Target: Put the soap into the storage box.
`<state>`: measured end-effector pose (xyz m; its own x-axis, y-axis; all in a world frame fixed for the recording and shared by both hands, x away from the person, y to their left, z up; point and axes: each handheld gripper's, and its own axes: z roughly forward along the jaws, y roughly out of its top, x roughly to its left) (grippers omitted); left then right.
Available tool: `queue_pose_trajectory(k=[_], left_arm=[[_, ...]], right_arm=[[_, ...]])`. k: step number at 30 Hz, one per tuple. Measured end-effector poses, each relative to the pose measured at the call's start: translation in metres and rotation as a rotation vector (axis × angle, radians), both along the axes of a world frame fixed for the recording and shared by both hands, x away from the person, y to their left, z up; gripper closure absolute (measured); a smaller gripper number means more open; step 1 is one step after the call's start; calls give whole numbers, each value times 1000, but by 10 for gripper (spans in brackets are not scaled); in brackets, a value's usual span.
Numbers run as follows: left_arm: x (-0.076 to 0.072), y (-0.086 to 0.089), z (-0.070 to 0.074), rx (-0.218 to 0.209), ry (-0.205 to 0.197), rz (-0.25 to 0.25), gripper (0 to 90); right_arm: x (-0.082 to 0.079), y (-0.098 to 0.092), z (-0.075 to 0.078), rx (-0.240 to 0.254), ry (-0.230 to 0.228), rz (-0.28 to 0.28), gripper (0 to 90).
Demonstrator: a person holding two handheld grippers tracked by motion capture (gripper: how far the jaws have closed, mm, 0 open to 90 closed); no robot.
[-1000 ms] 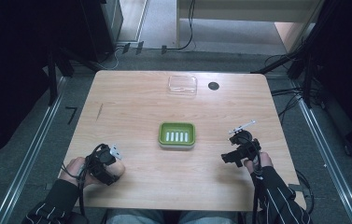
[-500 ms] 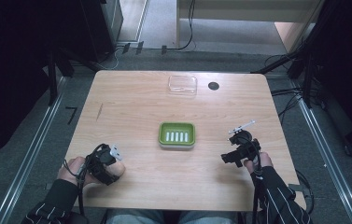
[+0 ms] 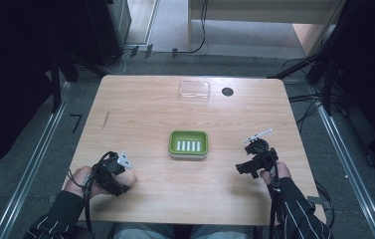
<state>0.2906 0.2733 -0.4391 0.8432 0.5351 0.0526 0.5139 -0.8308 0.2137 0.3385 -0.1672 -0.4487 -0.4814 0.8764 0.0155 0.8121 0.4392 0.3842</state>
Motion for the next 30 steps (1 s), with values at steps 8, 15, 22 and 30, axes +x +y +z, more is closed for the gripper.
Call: queue_pose_trajectory(k=[8, 15, 22, 30], left_arm=[[5, -13, 5, 3, -16, -39, 339], [11, -22, 7, -2, -18, -73, 338], [16, -27, 9, -10, -22, -96, 338], [24, -31, 11, -14, -23, -115, 339]], right_arm=[[0, 1, -1, -5, 6, 5, 140], [0, 1, -1, -7, 6, 6, 140], [0, 2, -1, -7, 8, 3, 140], [1, 2, -2, -7, 11, 6, 140]])
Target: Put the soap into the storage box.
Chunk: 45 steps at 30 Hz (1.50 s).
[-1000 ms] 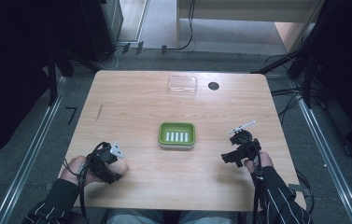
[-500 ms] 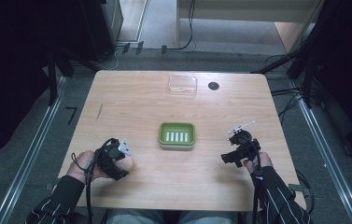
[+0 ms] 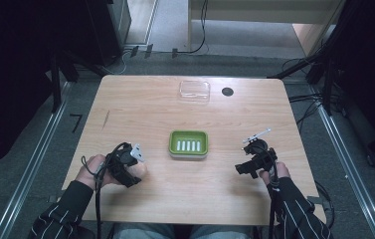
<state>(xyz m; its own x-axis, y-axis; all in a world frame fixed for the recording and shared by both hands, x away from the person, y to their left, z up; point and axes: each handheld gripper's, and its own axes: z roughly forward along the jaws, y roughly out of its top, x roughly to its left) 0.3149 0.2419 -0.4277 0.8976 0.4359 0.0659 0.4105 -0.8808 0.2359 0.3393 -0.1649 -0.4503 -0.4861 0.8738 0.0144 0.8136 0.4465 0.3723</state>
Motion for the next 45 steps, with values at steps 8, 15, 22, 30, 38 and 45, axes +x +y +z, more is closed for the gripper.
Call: queue_pose_trajectory(k=[8, 15, 22, 30, 38, 45], left_arm=[[7, -5, 6, -9, -13, -22, 339], [15, -9, 15, -21, -29, -39, 339], [21, -15, 24, -41, -43, -57, 339], [27, -23, 27, -50, -48, -81, 339], [33, -31, 32, -59, -50, -109, 339], [37, -38, 35, -62, -48, -124, 339]], right_arm=[[0, 0, 0, 4, -1, 0, 140], [0, 0, 0, 0, 3, 3, 140], [0, 0, 0, -2, 4, 2, 140], [1, 0, -1, -4, 4, 5, 140], [0, 0, -1, -5, 6, 4, 140], [0, 0, -1, -6, 7, 3, 140]])
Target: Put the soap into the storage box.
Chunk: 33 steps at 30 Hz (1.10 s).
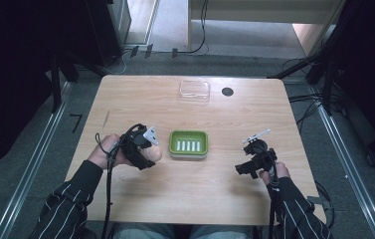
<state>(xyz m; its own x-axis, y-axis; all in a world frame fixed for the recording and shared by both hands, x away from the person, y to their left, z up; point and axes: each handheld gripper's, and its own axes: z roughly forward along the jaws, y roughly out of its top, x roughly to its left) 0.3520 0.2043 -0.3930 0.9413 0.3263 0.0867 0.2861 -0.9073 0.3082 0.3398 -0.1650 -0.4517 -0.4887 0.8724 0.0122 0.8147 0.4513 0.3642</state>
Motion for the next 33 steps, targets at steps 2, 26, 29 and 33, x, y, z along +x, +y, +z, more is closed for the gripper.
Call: queue_pose_trajectory(k=[2, 26, 29, 33], left_arm=[[1, -1, 1, 1, -1, 0, 339], [17, -19, 8, -19, -20, -40, 338], [19, -22, 9, -22, -25, -48, 339], [21, -27, 11, -32, -28, -57, 339]], right_arm=[[0, 0, 0, 0, -1, 4, 140], [1, 0, -1, -2, 3, 3, 140], [1, 0, -1, -2, 3, 3, 140], [1, 0, -1, -1, 6, 0, 140]])
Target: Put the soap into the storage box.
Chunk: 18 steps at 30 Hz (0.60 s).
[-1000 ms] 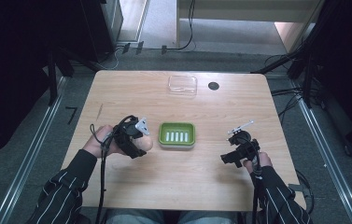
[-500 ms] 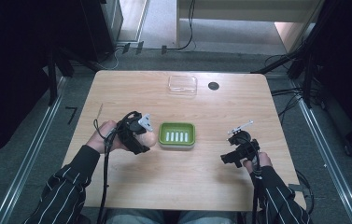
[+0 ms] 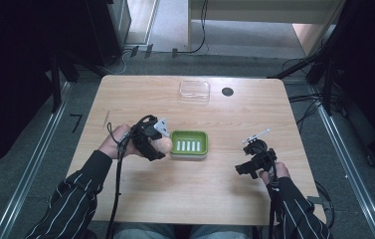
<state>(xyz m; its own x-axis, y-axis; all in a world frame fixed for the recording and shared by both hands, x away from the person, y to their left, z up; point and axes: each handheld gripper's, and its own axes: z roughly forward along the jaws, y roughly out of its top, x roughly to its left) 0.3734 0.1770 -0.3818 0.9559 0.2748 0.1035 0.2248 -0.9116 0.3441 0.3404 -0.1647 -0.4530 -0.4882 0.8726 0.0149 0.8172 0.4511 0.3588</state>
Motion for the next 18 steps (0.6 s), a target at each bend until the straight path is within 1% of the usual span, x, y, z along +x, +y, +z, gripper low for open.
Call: queue_pose_trajectory(k=[8, 13, 15, 16, 18], left_arm=[[4, -6, 1, 4, -4, -17, 339], [5, -6, 2, 1, -11, -12, 339], [6, -6, 2, -2, -11, -9, 339], [6, -6, 3, -3, -8, -5, 339], [8, -6, 3, -3, -14, -8, 339]], right_arm=[[0, 0, 0, -8, 3, 6, 140], [1, 2, 0, -6, -1, 9, 140], [1, 4, 0, -9, 4, 9, 140], [1, 4, 0, -3, 2, 16, 140], [2, 5, 0, -6, 4, 18, 140]])
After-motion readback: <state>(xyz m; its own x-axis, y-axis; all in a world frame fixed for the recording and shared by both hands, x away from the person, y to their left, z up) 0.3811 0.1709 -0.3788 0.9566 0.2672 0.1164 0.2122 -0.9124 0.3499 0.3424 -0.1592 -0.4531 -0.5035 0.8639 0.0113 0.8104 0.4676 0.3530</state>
